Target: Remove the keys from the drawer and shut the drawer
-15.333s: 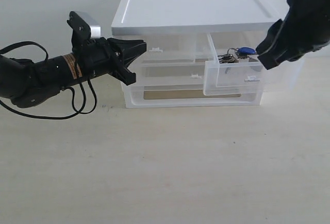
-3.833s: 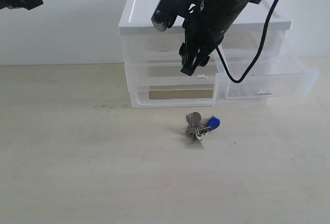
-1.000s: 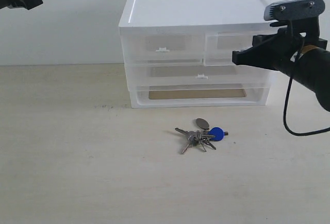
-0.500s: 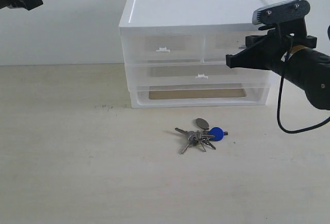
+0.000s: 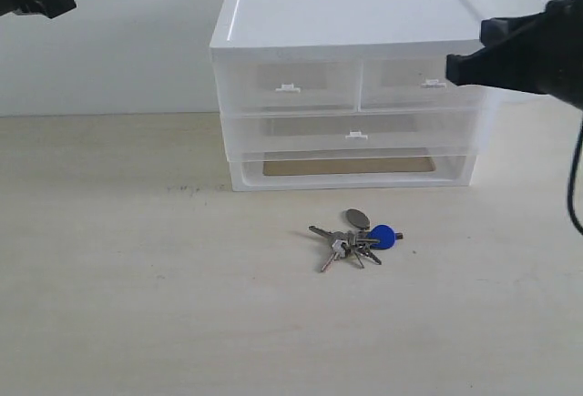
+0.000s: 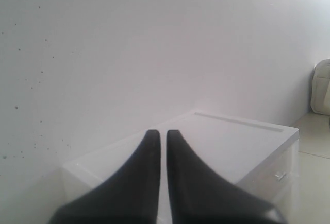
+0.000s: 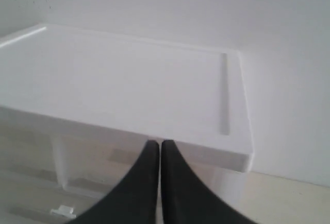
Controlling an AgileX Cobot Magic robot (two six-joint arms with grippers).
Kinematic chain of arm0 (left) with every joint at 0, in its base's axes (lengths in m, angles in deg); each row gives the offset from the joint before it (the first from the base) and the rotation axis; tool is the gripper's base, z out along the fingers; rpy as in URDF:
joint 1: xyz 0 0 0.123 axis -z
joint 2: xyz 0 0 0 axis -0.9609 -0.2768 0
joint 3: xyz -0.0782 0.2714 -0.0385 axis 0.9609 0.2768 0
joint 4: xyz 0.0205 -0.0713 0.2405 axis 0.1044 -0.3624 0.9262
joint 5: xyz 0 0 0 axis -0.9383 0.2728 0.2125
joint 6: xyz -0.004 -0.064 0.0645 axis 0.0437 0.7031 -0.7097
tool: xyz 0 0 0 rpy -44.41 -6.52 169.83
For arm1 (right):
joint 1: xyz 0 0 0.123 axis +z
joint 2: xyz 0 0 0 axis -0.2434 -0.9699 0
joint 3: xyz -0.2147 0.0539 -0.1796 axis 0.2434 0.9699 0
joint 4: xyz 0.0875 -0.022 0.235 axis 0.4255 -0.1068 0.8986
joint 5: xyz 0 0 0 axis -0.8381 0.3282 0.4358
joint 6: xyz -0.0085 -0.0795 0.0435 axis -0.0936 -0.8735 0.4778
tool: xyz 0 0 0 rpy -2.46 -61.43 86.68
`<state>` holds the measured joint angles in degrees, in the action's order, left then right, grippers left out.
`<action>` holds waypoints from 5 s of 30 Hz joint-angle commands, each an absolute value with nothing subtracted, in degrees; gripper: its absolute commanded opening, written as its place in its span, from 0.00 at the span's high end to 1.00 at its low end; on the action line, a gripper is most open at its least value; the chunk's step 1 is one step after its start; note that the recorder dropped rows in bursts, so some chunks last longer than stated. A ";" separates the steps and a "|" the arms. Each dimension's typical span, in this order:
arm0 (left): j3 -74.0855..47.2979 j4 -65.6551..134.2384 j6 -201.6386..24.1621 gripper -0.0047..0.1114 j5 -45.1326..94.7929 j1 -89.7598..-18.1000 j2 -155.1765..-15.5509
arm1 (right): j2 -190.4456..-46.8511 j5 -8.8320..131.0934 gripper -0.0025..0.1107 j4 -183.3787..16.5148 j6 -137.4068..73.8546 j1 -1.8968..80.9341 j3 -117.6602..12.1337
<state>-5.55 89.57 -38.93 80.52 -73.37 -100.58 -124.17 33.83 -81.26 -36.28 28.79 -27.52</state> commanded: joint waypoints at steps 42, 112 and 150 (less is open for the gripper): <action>34.03 87.19 -30.92 0.92 80.66 -73.40 -46.81 | -52.67 62.70 0.98 -78.60 -32.93 28.57 -5.74; 42.63 56.09 -45.38 0.92 46.64 -73.40 -15.55 | -52.67 76.66 0.98 -80.36 -32.98 28.57 -5.74; 47.30 29.35 -95.07 0.92 8.40 -75.00 -15.55 | -52.67 77.24 0.98 -80.36 -32.65 28.57 -5.74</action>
<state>47.09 30.17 -94.81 5.91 -74.87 -15.66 -52.77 77.37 -80.02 -32.59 28.79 -5.87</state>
